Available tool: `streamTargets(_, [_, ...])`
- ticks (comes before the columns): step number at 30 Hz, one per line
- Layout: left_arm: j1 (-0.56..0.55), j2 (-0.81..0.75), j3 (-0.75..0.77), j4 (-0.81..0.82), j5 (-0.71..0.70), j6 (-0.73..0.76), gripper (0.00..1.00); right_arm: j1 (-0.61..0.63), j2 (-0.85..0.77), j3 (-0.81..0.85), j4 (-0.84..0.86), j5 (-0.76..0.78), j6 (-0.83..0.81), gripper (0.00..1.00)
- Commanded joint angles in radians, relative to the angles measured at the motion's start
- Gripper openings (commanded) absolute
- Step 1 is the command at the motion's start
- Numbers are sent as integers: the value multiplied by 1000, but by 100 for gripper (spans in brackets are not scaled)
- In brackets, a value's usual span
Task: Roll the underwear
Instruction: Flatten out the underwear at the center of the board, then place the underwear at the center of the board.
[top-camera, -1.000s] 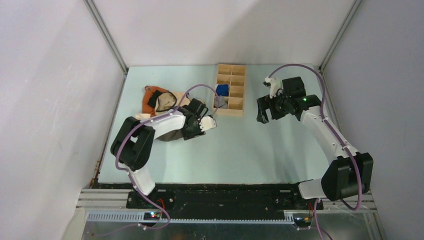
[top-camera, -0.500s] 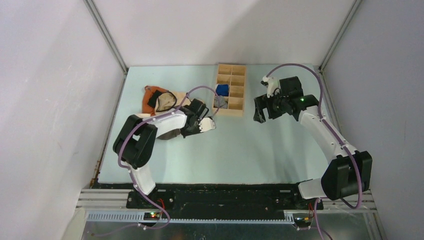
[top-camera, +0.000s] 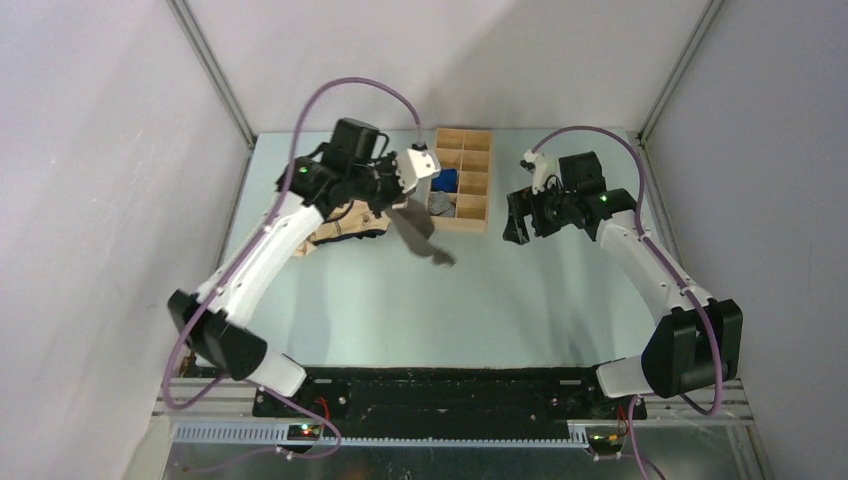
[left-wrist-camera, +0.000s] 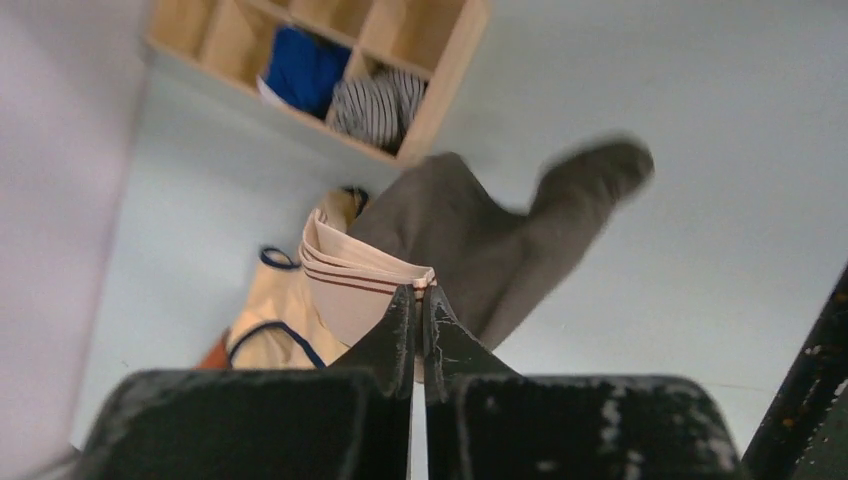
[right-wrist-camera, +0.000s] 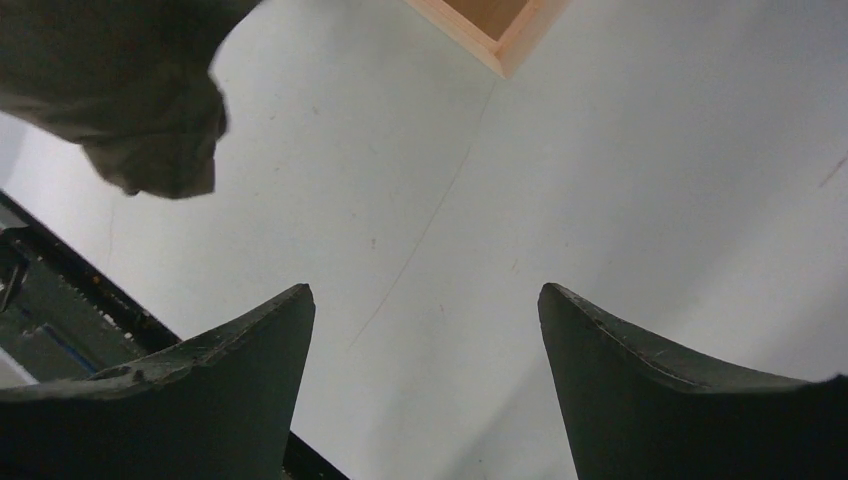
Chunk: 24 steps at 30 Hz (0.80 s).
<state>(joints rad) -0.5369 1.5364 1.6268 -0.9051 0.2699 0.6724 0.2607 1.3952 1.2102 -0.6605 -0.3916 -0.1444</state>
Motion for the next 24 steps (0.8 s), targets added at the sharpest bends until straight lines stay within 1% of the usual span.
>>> streamTargets(1, [3, -147, 81, -26, 232, 25, 0, -13, -14, 39, 25, -152, -46, 86])
streamTargets(3, [3, -197, 79, 38, 259, -10, 0, -17, -16, 39, 27, -201, -83, 86])
streamTargets(6, [21, -212, 60, 20, 264, -42, 0, -18, -11, 38, 59, -239, -89, 85])
streamTargets(7, [49, -216, 39, 27, 277, -51, 0, -17, -6, 38, 68, -250, -85, 85])
streamTargets(8, [67, -230, -18, 41, 281, -93, 0, -13, -4, 38, 83, -254, -82, 85])
streamTargets(9, [110, -239, -62, 96, 269, -124, 0, -11, 2, 38, 89, -255, -76, 85])
streamTargets(10, [131, -253, -159, 127, 253, -202, 0, -5, 8, 38, 99, -254, -73, 85])
streamTargets(11, [182, -259, -209, 201, 184, -253, 5, -2, 12, 39, 103, -251, -68, 85])
streamTargets(12, [212, -259, -299, 227, 121, -340, 9, 6, 18, 39, 107, -250, -66, 84])
streamTargets(13, [293, -255, -335, 268, 95, -385, 19, 8, 19, 38, 108, -249, -59, 84])
streamTargets(14, [340, -235, -387, 282, 23, -471, 24, 13, 21, 38, 111, -248, -57, 84])
streamTargets(15, [425, -221, -400, 291, -26, -512, 30, 15, 23, 38, 112, -245, -53, 84])
streamTargets(16, [462, -193, -409, 290, -126, -592, 36, 19, 25, 38, 113, -242, -53, 84])
streamTargets(17, [539, -181, -410, 287, -165, -628, 39, 22, 26, 39, 113, -237, -52, 84])
streamTargets(18, [572, -169, -413, 288, -205, -696, 45, 26, 30, 39, 113, -236, -51, 84])
streamTargets(19, [617, -169, -415, 296, -212, -733, 48, 28, 32, 39, 115, -232, -49, 84])
streamTargets(20, [627, -172, -423, 303, -216, -741, 58, 33, 39, 38, 116, -229, -48, 83])
streamTargets(21, [634, -177, -427, 305, -215, -752, 61, 37, 43, 38, 121, -226, -49, 83])
streamTargets(22, [635, -180, -437, 308, -194, -761, 67, 47, 51, 38, 125, -220, -48, 83])
streamTargets(23, [636, -183, -445, 310, -177, -782, 69, 53, 55, 38, 132, -215, -48, 83])
streamTargets(24, [633, -183, -463, 319, -117, -790, 71, 67, 64, 39, 135, -206, -47, 83])
